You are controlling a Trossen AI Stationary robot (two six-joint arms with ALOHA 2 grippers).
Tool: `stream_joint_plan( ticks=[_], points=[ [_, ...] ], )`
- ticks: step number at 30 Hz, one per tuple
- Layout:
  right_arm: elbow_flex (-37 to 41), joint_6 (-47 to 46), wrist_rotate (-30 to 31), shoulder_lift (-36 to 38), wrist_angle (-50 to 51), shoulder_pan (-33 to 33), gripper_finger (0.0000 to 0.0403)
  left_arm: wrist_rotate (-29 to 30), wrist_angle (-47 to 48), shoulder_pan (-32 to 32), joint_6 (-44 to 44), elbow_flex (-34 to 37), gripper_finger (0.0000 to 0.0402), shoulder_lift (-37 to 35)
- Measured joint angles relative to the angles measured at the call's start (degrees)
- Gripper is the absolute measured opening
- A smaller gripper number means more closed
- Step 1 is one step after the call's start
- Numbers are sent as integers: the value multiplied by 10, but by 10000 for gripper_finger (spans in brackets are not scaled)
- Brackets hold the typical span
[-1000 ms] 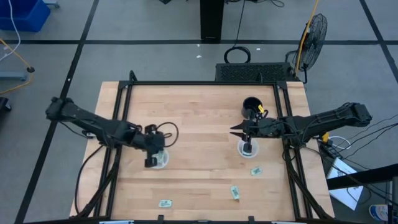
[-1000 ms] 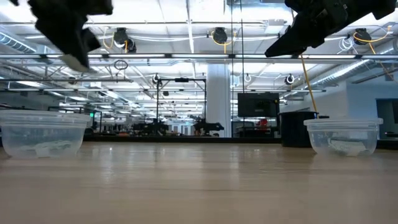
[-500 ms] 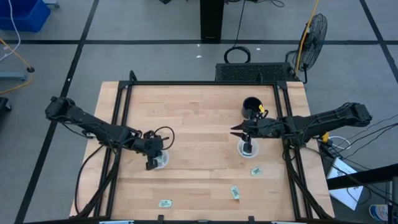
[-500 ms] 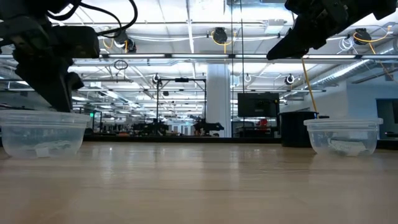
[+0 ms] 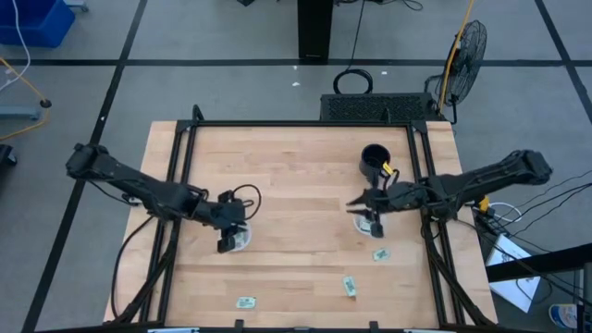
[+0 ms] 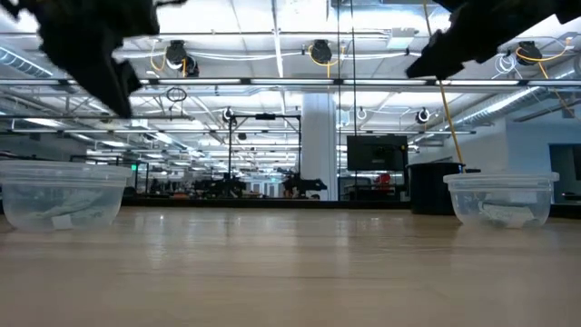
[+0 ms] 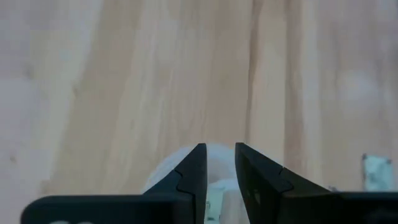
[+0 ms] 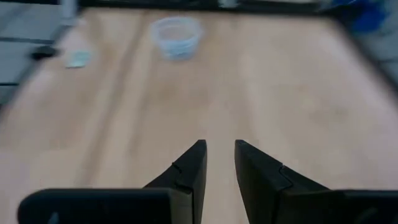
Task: Pick and place items into bin
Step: Put the white stevia packet into the right transparent bin
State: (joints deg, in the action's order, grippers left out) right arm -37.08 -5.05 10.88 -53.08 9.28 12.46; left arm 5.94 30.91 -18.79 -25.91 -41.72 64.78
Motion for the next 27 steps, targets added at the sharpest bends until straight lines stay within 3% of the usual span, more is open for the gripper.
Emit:
stream_joint_plan(
  ticks=[6,12,18,22,27],
  points=[
    [0,-143,-25,-4,114,69,75,57,14,1,100,-76,90,-12],
    [0,-334,-54,-22,253,155,75,111,15,2,209,-94,90,-11],
    [0,-472,-84,-47,280,226,75,138,15,16,226,-94,90,-11],
    [1,-545,-60,-85,305,256,75,139,15,27,226,-94,90,-11],
    [32,-572,-50,-137,259,273,75,140,15,41,236,-94,90,-11]
  ],
)
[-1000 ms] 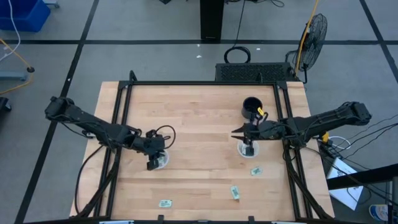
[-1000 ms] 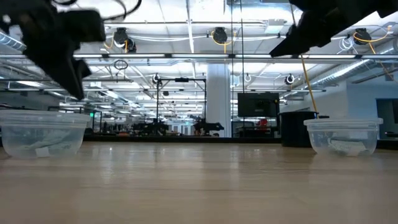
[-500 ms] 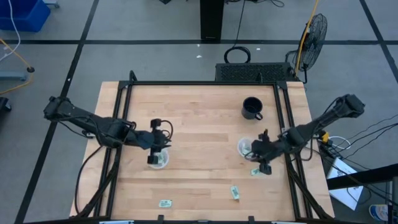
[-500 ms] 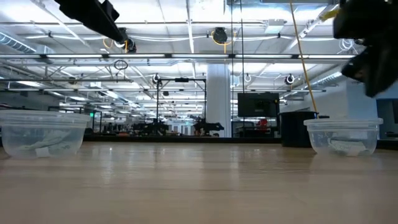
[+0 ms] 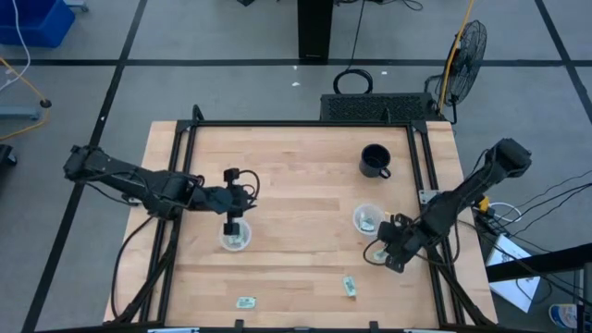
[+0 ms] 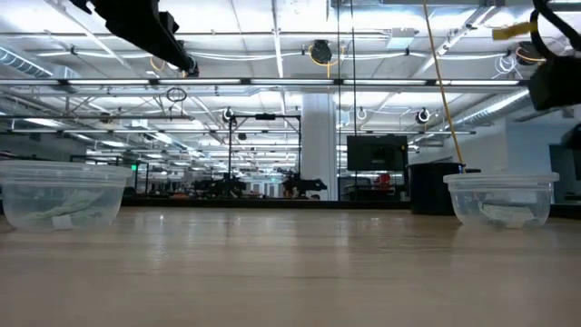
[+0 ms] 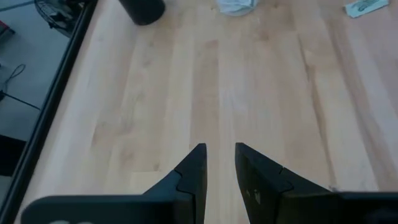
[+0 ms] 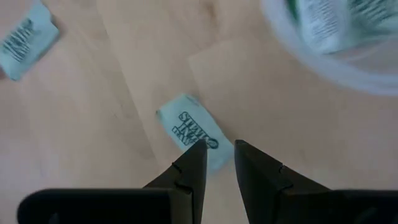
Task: Pick and place items into bin
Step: Put the white stevia packet into the right transparent bin
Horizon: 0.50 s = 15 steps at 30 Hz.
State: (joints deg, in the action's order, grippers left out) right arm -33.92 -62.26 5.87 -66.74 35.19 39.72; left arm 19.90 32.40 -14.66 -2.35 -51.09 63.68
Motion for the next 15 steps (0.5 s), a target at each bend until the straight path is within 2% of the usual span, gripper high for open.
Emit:
stream_joint_plan(
  ticks=[7,15],
  points=[
    [32,-4,0,-26,-50,2,84,1,0,19,23,0,90,0],
    [38,10,-5,-26,-68,2,132,0,0,32,23,0,90,0]
  ],
)
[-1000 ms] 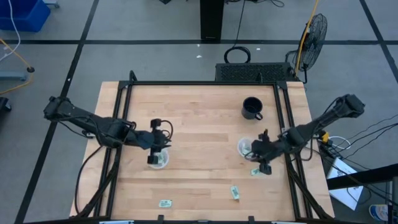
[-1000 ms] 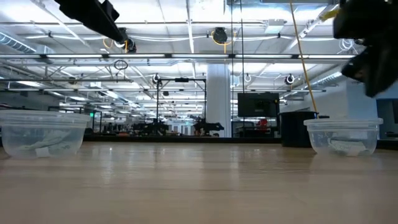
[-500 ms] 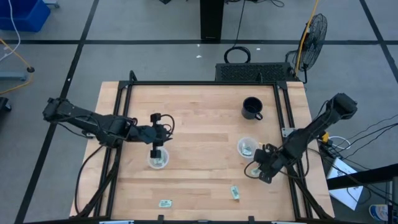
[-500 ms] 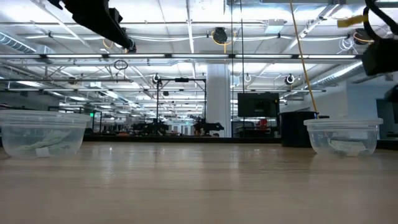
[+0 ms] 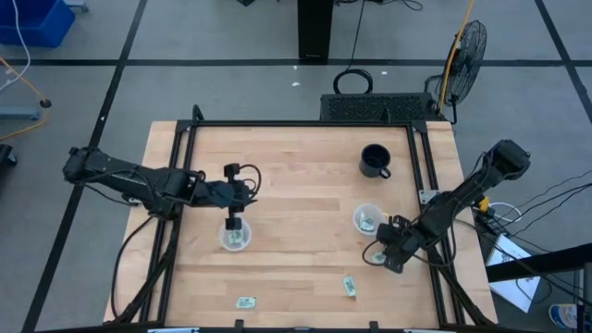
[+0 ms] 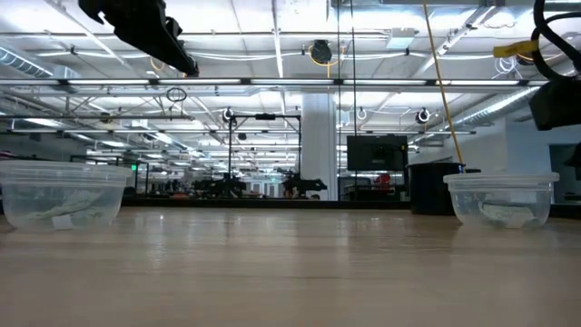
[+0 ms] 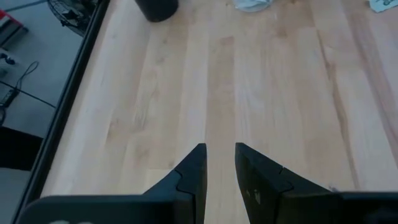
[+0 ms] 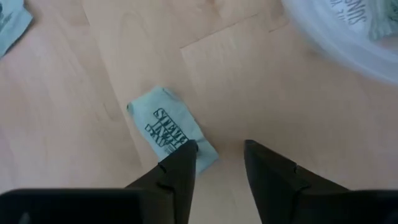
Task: Pick and place items into bin
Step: Put the white stevia packet into the right transparent bin
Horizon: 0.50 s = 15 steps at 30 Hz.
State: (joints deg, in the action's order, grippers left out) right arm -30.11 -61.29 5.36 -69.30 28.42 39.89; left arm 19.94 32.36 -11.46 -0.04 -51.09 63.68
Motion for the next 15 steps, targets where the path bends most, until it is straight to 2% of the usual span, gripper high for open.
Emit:
stream_joint_plan(
  ticks=[4,15],
  points=[
    [0,5,-26,8,0,0,138,0,0,5,0,0,90,0],
    [0,-11,-27,38,-20,2,128,-4,0,7,-1,0,90,0]
  ],
)
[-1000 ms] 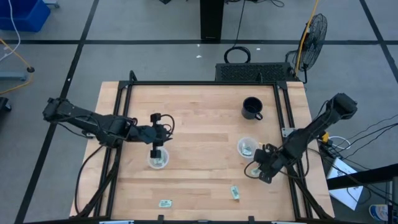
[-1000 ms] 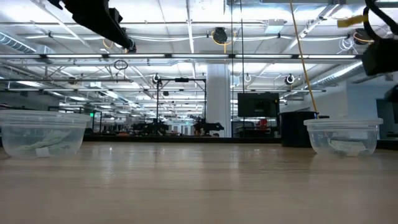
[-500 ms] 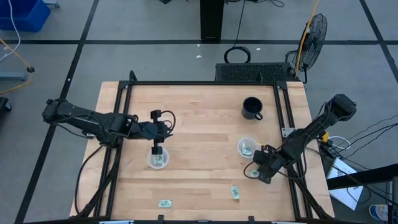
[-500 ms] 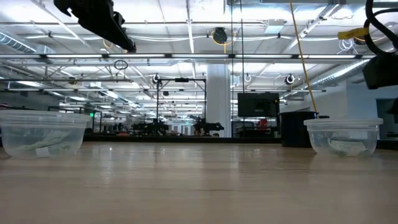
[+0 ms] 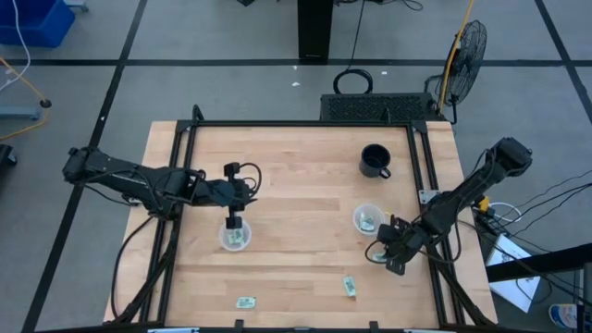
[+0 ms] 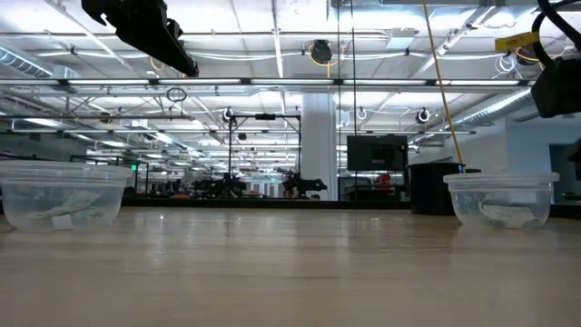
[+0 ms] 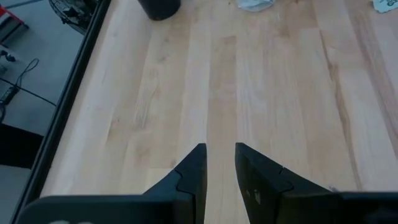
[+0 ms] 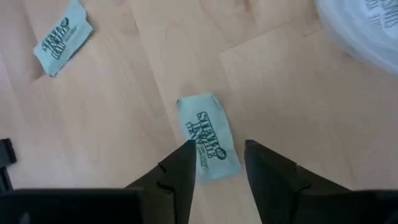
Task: Pick and place items into bin
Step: Put the white stevia packet into the right transparent bin
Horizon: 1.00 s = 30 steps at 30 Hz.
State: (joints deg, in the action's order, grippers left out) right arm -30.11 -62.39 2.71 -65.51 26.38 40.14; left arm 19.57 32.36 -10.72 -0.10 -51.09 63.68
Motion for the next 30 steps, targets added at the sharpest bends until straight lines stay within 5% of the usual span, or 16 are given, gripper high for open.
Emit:
stream_joint_plan(
  ticks=[18,26,30],
  points=[
    [-3,7,-10,-82,-1,21,123,0,0,0,-1,0,90,0],
    [0,31,3,-60,4,19,18,0,0,0,-1,0,90,0],
    [1,35,1,-36,-30,19,8,0,0,0,-1,0,90,0]
  ],
)
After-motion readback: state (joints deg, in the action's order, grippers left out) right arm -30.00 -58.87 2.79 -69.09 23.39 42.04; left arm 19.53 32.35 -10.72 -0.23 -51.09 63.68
